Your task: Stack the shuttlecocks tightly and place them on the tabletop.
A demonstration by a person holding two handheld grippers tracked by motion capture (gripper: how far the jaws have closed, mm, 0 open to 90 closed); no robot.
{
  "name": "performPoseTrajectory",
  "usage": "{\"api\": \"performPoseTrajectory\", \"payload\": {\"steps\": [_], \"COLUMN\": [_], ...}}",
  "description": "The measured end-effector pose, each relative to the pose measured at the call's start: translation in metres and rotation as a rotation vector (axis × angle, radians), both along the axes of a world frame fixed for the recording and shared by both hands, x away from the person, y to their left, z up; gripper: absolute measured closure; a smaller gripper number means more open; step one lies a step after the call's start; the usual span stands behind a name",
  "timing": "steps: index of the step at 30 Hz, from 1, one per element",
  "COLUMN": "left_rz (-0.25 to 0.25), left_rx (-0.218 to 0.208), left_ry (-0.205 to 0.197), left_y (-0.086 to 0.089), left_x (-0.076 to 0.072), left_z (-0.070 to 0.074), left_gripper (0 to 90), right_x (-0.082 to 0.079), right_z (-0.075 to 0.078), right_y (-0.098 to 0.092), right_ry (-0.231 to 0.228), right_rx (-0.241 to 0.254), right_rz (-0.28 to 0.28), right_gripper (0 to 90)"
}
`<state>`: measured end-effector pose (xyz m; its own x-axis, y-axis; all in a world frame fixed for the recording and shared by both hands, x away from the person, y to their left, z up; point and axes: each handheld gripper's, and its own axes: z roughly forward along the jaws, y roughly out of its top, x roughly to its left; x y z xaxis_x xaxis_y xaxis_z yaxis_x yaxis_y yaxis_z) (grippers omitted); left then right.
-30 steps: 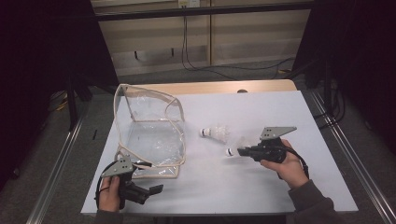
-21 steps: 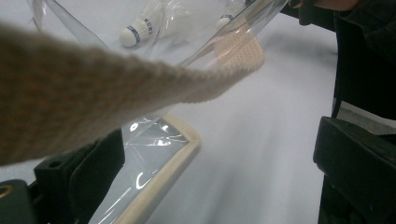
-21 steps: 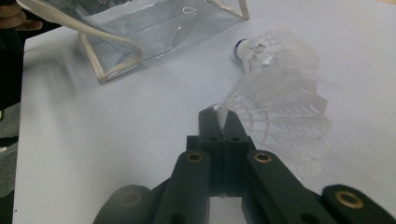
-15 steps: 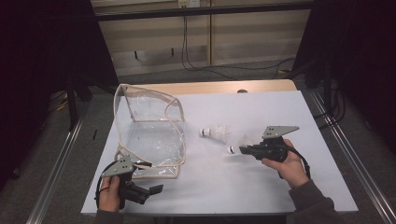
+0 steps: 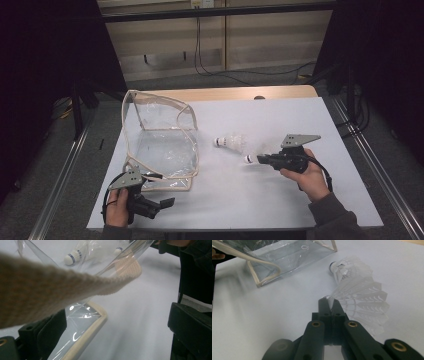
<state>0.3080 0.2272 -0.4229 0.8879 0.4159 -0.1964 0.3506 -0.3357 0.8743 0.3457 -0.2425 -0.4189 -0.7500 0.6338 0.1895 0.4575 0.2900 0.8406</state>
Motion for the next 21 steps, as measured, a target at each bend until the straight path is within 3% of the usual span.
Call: {"api": "performPoseTrajectory", "payload": {"steps": [21], "left_rz": [0.002], "left_rx": [-0.004], "left_ry": [0.000], "left_y": [-0.0002], "left_x": [0.0000], "left_z": [-0.0002], "left_gripper": [2.1], "right_x": [0.0055], "right_z": [-0.0015], "right_y": [-0.0063], "right_ry": [-0.014], "right_rx": [-0.004], "right_rz": [-0.054], "right_gripper": [90.0]}}
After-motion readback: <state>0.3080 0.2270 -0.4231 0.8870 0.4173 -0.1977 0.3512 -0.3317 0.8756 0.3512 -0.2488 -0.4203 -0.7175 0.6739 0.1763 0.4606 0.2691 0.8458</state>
